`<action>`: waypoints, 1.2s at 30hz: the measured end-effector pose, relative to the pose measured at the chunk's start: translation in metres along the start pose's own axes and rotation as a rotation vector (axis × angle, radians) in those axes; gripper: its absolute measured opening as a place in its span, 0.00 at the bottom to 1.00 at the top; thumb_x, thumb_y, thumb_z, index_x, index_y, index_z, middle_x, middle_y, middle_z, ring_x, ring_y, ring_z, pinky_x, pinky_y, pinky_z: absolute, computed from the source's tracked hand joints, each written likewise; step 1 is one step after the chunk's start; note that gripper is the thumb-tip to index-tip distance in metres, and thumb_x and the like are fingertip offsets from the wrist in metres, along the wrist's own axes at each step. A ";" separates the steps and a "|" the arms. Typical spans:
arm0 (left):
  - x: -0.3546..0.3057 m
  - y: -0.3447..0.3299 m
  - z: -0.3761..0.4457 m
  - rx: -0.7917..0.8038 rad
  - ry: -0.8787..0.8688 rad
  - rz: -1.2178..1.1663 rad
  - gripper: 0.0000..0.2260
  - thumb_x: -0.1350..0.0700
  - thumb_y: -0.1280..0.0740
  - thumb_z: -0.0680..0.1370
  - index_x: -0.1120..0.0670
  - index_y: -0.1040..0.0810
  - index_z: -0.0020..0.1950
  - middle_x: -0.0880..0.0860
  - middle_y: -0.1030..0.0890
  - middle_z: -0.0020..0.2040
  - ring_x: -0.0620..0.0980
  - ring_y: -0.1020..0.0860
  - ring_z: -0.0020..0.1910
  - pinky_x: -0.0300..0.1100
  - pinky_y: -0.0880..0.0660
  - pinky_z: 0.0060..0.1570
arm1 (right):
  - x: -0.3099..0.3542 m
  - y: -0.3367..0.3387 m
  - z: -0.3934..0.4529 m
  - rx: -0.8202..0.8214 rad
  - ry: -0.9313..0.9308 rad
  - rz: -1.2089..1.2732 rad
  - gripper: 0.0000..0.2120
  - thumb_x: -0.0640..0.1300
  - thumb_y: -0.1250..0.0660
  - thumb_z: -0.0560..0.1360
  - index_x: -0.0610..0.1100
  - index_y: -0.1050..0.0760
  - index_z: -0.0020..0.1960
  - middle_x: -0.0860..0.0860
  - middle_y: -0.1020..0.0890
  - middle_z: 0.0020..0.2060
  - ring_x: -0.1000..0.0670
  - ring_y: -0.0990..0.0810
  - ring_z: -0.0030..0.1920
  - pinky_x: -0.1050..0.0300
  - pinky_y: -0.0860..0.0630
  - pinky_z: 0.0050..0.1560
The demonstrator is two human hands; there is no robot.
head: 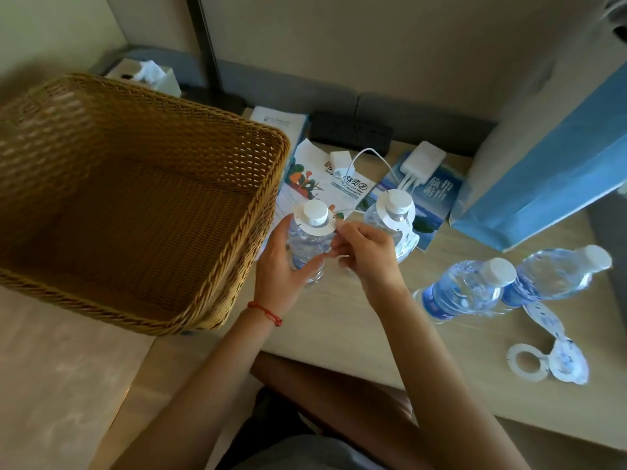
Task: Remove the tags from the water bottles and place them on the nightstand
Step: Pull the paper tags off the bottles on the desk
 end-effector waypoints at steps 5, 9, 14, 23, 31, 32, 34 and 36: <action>0.002 0.002 0.000 -0.003 -0.009 -0.053 0.35 0.54 0.25 0.66 0.61 0.35 0.68 0.59 0.27 0.65 0.53 0.27 0.64 0.46 0.25 0.59 | 0.000 -0.006 0.001 0.061 -0.053 0.069 0.13 0.41 0.32 0.73 0.43 0.25 0.30 0.51 0.24 0.24 0.54 0.27 0.25 0.64 0.32 0.25; 0.003 0.002 0.000 0.000 0.001 -0.076 0.34 0.53 0.25 0.66 0.59 0.35 0.68 0.57 0.25 0.64 0.51 0.26 0.62 0.42 0.25 0.58 | 0.007 -0.011 0.003 0.062 -0.017 0.117 0.15 0.39 0.33 0.73 0.42 0.25 0.28 0.51 0.25 0.22 0.55 0.29 0.24 0.64 0.32 0.26; 0.004 0.002 0.000 0.001 0.005 -0.077 0.34 0.54 0.25 0.66 0.60 0.35 0.67 0.58 0.25 0.63 0.52 0.25 0.62 0.46 0.24 0.57 | 0.012 -0.011 0.004 0.043 0.079 0.116 0.15 0.38 0.34 0.73 0.43 0.25 0.28 0.52 0.26 0.22 0.54 0.31 0.25 0.63 0.33 0.27; 0.002 0.002 0.000 -0.007 -0.026 -0.070 0.33 0.54 0.25 0.67 0.61 0.34 0.67 0.59 0.25 0.63 0.52 0.25 0.61 0.32 0.26 0.54 | 0.010 -0.011 0.003 0.058 0.080 0.186 0.15 0.38 0.35 0.74 0.44 0.24 0.29 0.52 0.26 0.23 0.54 0.31 0.24 0.63 0.34 0.25; 0.003 0.003 0.000 -0.035 -0.019 -0.053 0.34 0.53 0.25 0.67 0.58 0.35 0.68 0.58 0.26 0.64 0.50 0.25 0.60 0.22 0.31 0.51 | 0.031 -0.013 -0.001 0.098 0.150 0.142 0.09 0.40 0.34 0.72 0.42 0.22 0.33 0.52 0.26 0.23 0.54 0.31 0.24 0.62 0.35 0.26; 0.003 0.003 0.000 -0.031 -0.016 -0.049 0.34 0.53 0.25 0.67 0.58 0.35 0.68 0.58 0.26 0.65 0.51 0.26 0.61 0.23 0.30 0.52 | 0.033 -0.013 -0.003 0.095 0.159 0.136 0.08 0.40 0.33 0.72 0.41 0.21 0.35 0.52 0.26 0.23 0.54 0.31 0.24 0.62 0.35 0.27; 0.002 0.003 -0.001 -0.027 -0.020 -0.042 0.34 0.53 0.25 0.67 0.60 0.35 0.68 0.58 0.26 0.65 0.52 0.26 0.62 0.26 0.29 0.53 | 0.034 -0.011 -0.007 0.085 0.189 0.114 0.08 0.40 0.34 0.73 0.41 0.21 0.36 0.52 0.26 0.23 0.54 0.31 0.24 0.64 0.34 0.26; 0.000 0.003 -0.003 -0.024 -0.025 -0.023 0.33 0.54 0.25 0.67 0.61 0.34 0.67 0.59 0.26 0.64 0.53 0.26 0.62 0.28 0.29 0.54 | 0.033 -0.006 -0.014 0.076 0.220 0.081 0.10 0.39 0.34 0.73 0.43 0.21 0.34 0.52 0.27 0.22 0.54 0.32 0.24 0.65 0.34 0.25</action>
Point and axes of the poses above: each hand's wrist, its own z-axis towards the middle knuckle, its own y-axis out of the back of the hand, x = y × z, the point moved 10 cm from there along z, towards the middle knuckle
